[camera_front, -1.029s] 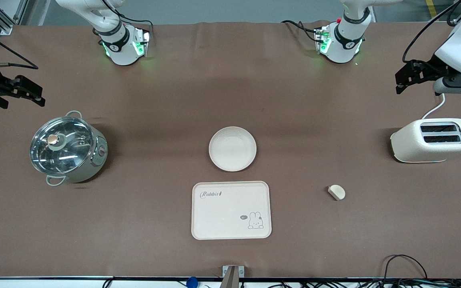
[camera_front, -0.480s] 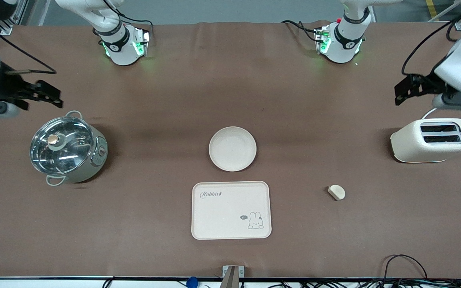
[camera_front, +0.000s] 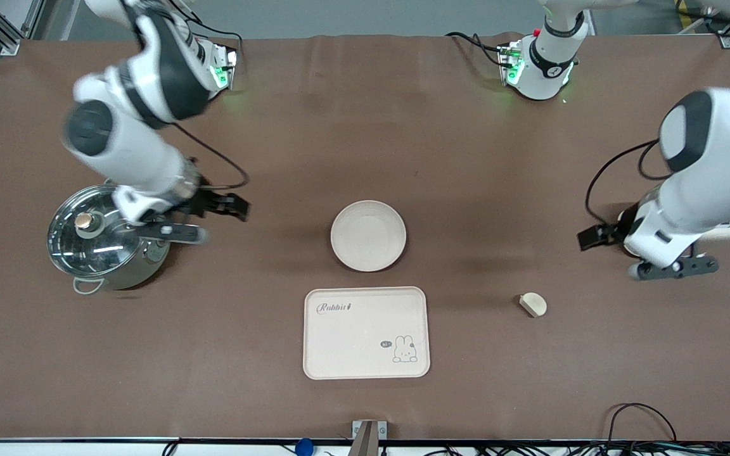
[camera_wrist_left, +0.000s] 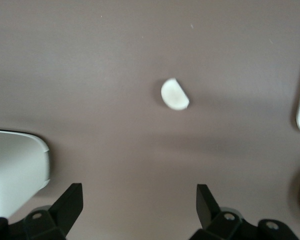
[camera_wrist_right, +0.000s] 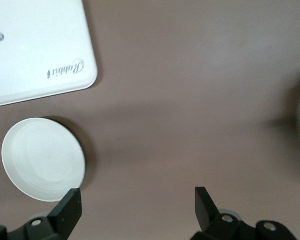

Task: Place bun in plate and plate on tray
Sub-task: 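Grasp the plate rim with the right gripper while the left gripper grasps the bun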

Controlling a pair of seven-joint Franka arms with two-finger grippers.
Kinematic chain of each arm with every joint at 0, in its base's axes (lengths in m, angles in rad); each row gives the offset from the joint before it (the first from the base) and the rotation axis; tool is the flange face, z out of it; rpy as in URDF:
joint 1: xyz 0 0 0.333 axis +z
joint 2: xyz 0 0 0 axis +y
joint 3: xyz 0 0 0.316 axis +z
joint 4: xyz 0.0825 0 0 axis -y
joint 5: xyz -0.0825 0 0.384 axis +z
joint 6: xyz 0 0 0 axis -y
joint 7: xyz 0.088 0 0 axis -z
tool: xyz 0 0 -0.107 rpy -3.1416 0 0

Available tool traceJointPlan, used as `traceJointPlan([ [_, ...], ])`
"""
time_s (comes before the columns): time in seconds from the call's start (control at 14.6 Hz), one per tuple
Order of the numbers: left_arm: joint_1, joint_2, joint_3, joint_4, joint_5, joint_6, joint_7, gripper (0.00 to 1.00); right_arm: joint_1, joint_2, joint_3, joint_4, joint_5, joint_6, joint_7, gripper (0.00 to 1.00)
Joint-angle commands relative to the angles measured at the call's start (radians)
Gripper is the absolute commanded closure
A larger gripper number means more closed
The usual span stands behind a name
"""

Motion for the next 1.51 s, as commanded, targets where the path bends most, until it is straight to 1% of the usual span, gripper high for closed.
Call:
traceJointPlan([
  [0.0, -0.025, 0.085, -0.002, -0.046, 0.011, 0.159, -0.153, 0.0, 0.079, 0.065, 0.007, -0.057, 0.011, 0.113, 0.128, 0.0],
  [0.07, -0.049, 0.139, 0.001, -0.046, 0.022, 0.222, -0.196, 0.0, 0.12, 0.1, 0.007, -0.054, 0.011, 0.149, 0.171, 0.0],
  [0.14, -0.069, 0.18, 0.003, -0.04, 0.066, 0.26, -0.239, 0.0, 0.154, 0.14, 0.005, -0.056, 0.01, 0.206, 0.202, 0.0],
  [0.21, -0.073, 0.222, 0.0, -0.032, 0.123, 0.3, -0.309, 0.0, 0.186, 0.189, 0.005, -0.057, 0.01, 0.263, 0.216, 0.0],
  [0.27, -0.076, 0.257, -0.002, -0.031, 0.172, 0.346, -0.384, 0.0, 0.211, 0.217, 0.005, -0.057, 0.01, 0.298, 0.221, 0.0],
  [0.41, -0.08, 0.324, -0.002, -0.014, 0.229, 0.412, -0.475, 0.0, 0.257, 0.281, 0.001, -0.053, -0.003, 0.392, 0.28, 0.0],
  [0.48, -0.077, 0.351, -0.002, 0.0, 0.231, 0.437, -0.486, 0.0, 0.271, 0.309, -0.002, -0.053, -0.006, 0.445, 0.302, 0.0],
  [0.55, -0.071, 0.375, 0.0, 0.012, 0.231, 0.454, -0.485, 0.0, 0.274, 0.327, -0.002, -0.053, -0.007, 0.472, 0.305, 0.0],
  [0.69, -0.069, 0.429, 0.0, 0.05, 0.228, 0.486, -0.489, 0.07, 0.274, 0.338, -0.004, -0.053, -0.009, 0.478, 0.307, 0.0],
  [0.75, -0.069, 0.443, 0.003, 0.053, 0.231, 0.489, -0.488, 0.1, 0.275, 0.343, -0.005, -0.051, -0.009, 0.481, 0.307, 0.02],
  [0.82, -0.069, 0.446, 0.006, 0.055, 0.231, 0.489, -0.479, 0.18, 0.275, 0.359, -0.007, -0.051, -0.01, 0.495, 0.307, 0.03],
  [0.96, -0.065, 0.458, 0.008, 0.055, 0.231, 0.489, -0.479, 0.41, 0.275, 0.382, -0.007, -0.051, -0.02, 0.539, 0.305, 0.11],
  [1.1, -0.066, 0.46, 0.008, 0.055, 0.231, 0.489, -0.486, 0.63, 0.275, 0.393, -0.007, -0.05, -0.027, 0.547, 0.305, 0.24],
  [1.17, -0.068, 0.451, 0.006, 0.057, 0.228, 0.489, -0.488, 0.7, 0.275, 0.395, -0.008, -0.05, -0.029, 0.549, 0.307, 0.28],
  [1.24, -0.074, 0.438, -0.002, 0.063, 0.221, 0.479, -0.489, 0.75, 0.275, 0.401, -0.008, -0.05, -0.03, 0.553, 0.307, 0.29],
  [1.3, -0.074, 0.417, -0.02, 0.058, 0.22, 0.46, -0.489, 0.83, 0.275, 0.407, -0.007, -0.05, -0.029, 0.562, 0.307, 0.29],
  [1.44, -0.074, 0.394, -0.124, 0.063, 0.217, 0.378, -0.515, 0.81, 0.275, 0.412, -0.008, -0.05, -0.03, 0.578, 0.307, 0.3],
])
